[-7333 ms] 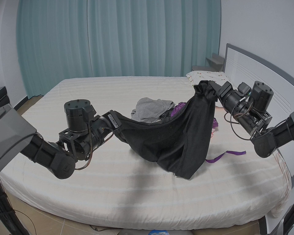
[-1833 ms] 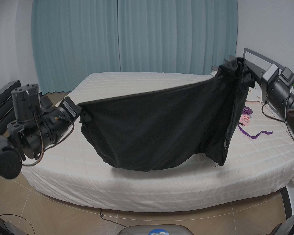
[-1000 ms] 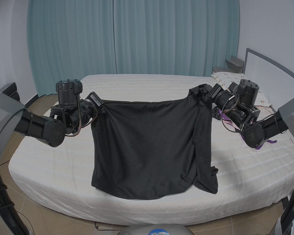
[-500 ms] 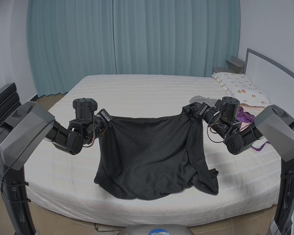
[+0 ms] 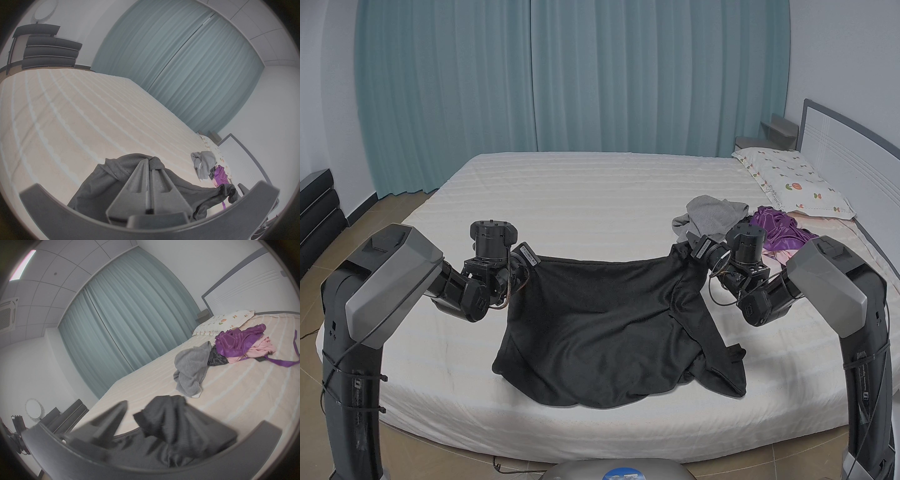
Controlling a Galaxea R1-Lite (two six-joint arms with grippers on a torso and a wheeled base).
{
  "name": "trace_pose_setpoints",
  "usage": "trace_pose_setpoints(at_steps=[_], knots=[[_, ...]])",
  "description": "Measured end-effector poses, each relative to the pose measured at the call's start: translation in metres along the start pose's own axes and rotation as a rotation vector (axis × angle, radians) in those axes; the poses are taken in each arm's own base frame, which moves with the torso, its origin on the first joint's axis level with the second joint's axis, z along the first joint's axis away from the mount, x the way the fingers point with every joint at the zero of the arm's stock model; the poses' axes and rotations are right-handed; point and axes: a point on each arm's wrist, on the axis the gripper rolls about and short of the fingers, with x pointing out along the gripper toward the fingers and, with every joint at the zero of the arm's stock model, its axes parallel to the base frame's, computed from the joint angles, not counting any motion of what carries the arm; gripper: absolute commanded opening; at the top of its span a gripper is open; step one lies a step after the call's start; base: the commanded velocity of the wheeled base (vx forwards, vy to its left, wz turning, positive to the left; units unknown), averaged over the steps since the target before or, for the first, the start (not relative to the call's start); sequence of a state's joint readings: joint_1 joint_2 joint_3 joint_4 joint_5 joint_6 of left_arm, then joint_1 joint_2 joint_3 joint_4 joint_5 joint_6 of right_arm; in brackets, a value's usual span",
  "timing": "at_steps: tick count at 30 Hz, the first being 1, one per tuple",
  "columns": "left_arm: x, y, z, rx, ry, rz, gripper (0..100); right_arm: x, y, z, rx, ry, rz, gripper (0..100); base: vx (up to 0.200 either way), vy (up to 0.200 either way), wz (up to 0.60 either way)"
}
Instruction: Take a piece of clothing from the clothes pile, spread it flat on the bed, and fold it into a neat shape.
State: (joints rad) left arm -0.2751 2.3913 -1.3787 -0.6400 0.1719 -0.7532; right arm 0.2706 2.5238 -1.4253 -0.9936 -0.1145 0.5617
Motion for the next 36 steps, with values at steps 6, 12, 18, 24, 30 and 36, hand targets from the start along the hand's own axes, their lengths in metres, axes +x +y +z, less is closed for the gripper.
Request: trace_pose_setpoints(at_steps=[6, 12, 18, 24, 30, 36], knots=[[0.01, 0.005, -0.009, 0.015, 0.028, 0.017, 0, 0.005, -0.013, -0.008, 0.004, 0.014, -0.026, 100, 0.0, 0.0, 0.0], [0.016, 0.01, -0.017, 0.019, 0.043, 0.027, 100, -0.003, -0.021, -0.012, 0.005, 0.058, -0.044, 100, 0.0, 0.0, 0.0], [0.02, 0.014, -0.019, 0.016, 0.038, 0.038, 100, -0.012, -0.02, -0.006, 0.023, 0.062, -0.046, 100, 0.0, 0.0, 0.0], [0.019, 0.026, -0.01, 0.005, 0.031, 0.07, 100, -0.031, -0.022, -0.002, 0.068, 0.111, -0.054, 100, 0.0, 0.0, 0.0], [0.005, 0.043, -0.008, 0.012, 0.103, 0.079, 100, -0.058, -0.025, -0.002, 0.137, 0.186, -0.062, 100, 0.0, 0.0, 0.0], [-0.015, 0.062, 0.0, 0.001, 0.212, 0.075, 100, -0.083, -0.029, -0.01, 0.168, 0.261, -0.079, 100, 0.0, 0.0, 0.0]])
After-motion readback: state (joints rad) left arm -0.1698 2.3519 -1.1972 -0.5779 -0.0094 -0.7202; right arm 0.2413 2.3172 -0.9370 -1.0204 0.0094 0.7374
